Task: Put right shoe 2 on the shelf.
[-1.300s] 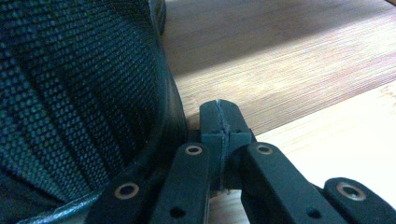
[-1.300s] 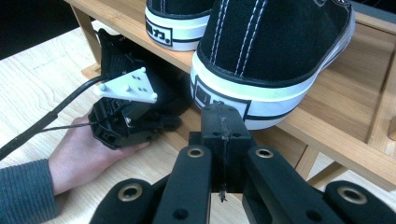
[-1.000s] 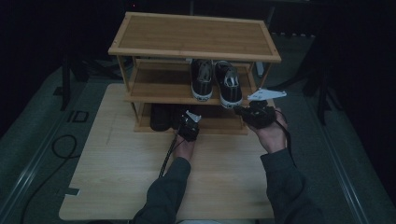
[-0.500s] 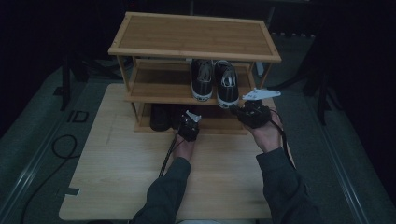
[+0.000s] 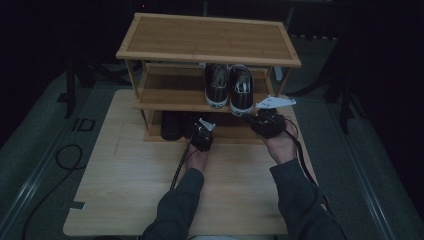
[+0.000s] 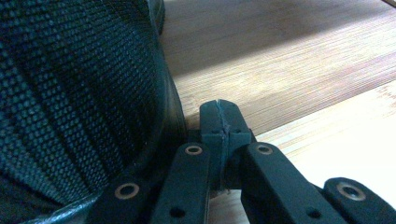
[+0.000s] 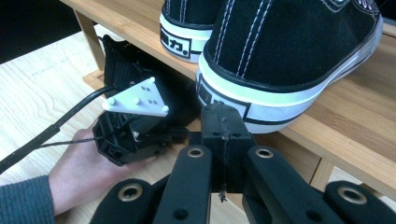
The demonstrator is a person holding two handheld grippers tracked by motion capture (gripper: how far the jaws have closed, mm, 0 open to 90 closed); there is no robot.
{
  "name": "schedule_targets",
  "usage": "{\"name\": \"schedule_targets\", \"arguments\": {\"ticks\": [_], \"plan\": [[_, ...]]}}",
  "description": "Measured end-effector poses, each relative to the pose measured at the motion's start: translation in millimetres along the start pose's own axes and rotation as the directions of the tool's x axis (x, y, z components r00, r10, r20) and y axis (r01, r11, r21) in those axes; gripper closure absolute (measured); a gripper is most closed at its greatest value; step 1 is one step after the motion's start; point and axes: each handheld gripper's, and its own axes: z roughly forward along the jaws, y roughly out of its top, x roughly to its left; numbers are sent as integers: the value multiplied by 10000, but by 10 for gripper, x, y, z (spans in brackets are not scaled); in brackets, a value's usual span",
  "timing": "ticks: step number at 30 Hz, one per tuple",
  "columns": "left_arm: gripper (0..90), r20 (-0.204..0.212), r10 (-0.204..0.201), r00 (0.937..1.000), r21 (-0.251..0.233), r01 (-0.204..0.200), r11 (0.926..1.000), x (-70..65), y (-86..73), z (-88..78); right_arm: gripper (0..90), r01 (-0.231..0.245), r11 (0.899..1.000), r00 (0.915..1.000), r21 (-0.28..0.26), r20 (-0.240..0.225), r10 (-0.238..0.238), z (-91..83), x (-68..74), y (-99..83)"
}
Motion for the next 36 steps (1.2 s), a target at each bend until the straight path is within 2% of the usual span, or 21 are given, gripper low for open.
{"name": "schedule_targets", "arguments": {"ticks": [4,12,18,21,23,36], "plan": [[900,4,2,10000,5,-2,10000,0,0,-1,900,61,10000,9992,-1,395,-61,56,26,26],[900,-8,14,10000,9,-14,10000,-2,0,-1,900,-43,10000,9991,-82,412,47,131,17,45],[900,-19,17,10000,11,-17,10000,-2,0,-1,900,43,10000,9990,4,440,-43,175,26,62],[900,-5,13,10000,42,-13,10000,-1,2,-4,900,99,9999,9965,128,834,-110,218,20,49],[900,-3,-2,10000,34,2,10000,0,1,-3,900,-149,9998,9979,96,634,142,237,-17,37],[900,-19,5,10000,25,-5,10000,-1,1,-2,900,-28,9998,9981,178,618,17,298,2,63]]}}
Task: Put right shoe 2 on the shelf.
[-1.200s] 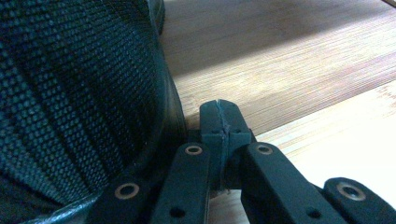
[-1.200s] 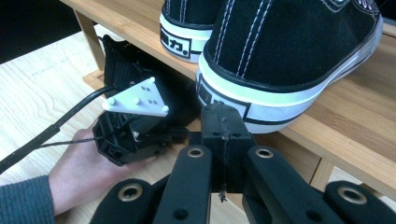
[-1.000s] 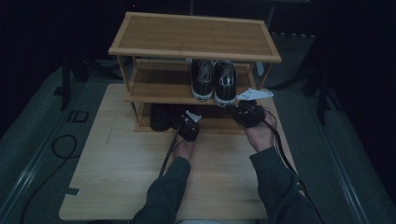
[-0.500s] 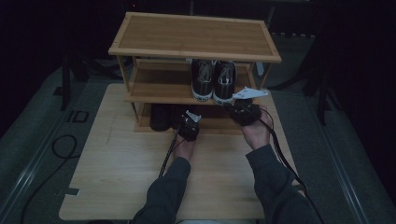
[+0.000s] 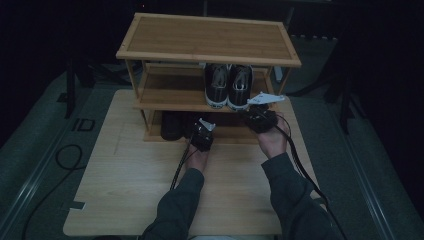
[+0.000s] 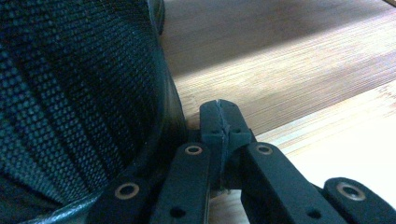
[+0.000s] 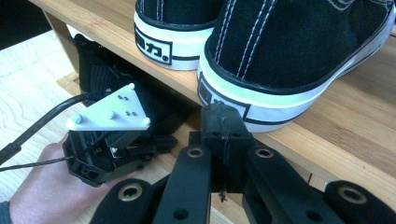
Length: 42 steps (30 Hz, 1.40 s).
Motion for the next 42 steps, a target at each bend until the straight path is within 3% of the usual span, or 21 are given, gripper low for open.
{"name": "schedule_targets", "arguments": {"ticks": [30,42], "plan": [[900,-28,108,9999,27,-108,9999,-2,-1,-3,900,-118,9999,9990,-31,422,119,64,7,1],[900,-38,103,9999,9,-103,9999,-7,-1,-1,898,-139,9999,9996,-63,257,141,68,-6,-2]]}}
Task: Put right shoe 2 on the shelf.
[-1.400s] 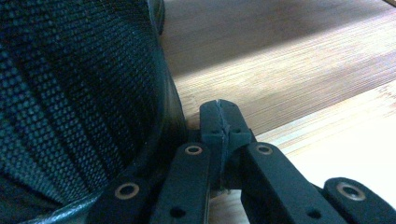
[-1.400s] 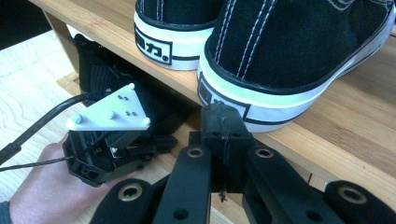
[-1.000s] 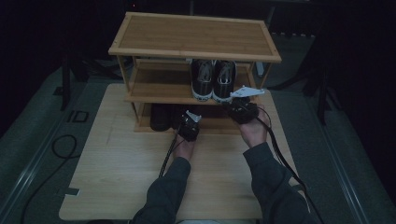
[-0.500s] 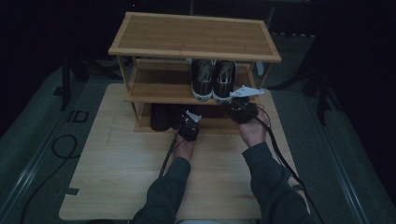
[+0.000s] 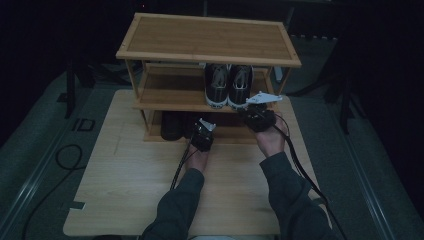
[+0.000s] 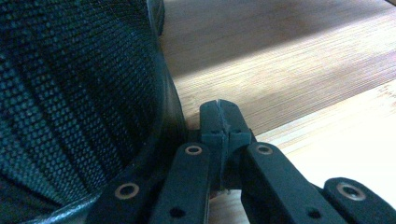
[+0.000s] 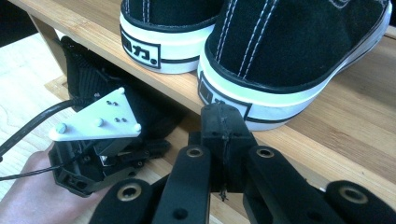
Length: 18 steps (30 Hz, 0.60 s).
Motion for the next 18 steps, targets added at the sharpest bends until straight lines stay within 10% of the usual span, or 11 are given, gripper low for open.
{"name": "schedule_targets", "arguments": {"ticks": [18], "plan": [[900,35,-19,10000,-6,19,10000,4,1,1,819,177,9997,9998,-141,-69,-178,-270,-95,-61]]}}
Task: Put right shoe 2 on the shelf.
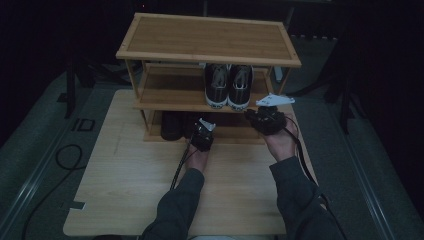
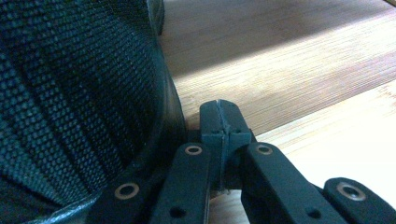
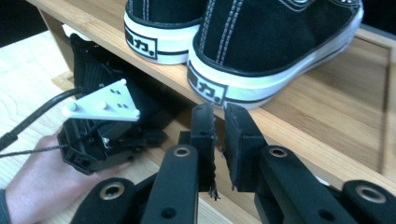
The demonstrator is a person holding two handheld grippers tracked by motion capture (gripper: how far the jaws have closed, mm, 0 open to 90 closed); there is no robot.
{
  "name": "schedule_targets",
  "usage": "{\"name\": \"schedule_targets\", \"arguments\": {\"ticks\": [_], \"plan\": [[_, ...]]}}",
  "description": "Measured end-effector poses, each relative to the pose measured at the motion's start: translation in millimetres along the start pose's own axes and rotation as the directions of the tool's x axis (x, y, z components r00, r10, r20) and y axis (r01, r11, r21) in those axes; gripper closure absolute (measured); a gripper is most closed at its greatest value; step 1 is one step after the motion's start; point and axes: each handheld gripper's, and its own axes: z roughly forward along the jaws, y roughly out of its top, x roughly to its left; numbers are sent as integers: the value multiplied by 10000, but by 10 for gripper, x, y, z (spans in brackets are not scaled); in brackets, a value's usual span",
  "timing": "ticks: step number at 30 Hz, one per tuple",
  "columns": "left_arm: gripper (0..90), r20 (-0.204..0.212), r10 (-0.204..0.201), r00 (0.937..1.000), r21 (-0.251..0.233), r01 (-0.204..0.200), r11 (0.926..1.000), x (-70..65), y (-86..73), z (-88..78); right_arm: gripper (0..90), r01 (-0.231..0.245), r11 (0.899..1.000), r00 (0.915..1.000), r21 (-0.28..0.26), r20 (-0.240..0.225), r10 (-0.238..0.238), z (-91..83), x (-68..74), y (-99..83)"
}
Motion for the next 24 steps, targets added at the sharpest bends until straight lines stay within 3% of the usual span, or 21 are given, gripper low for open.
{"name": "schedule_targets", "arguments": {"ticks": [11,24], "plan": [[900,-36,16,10000,-3,-16,10000,-6,1,1,792,-324,9993,9995,182,34,324,-82,-108,-165],[900,-52,24,10000,-8,-24,10000,-8,1,3,784,-700,9957,9975,614,14,700,-52,-208,-385]]}}
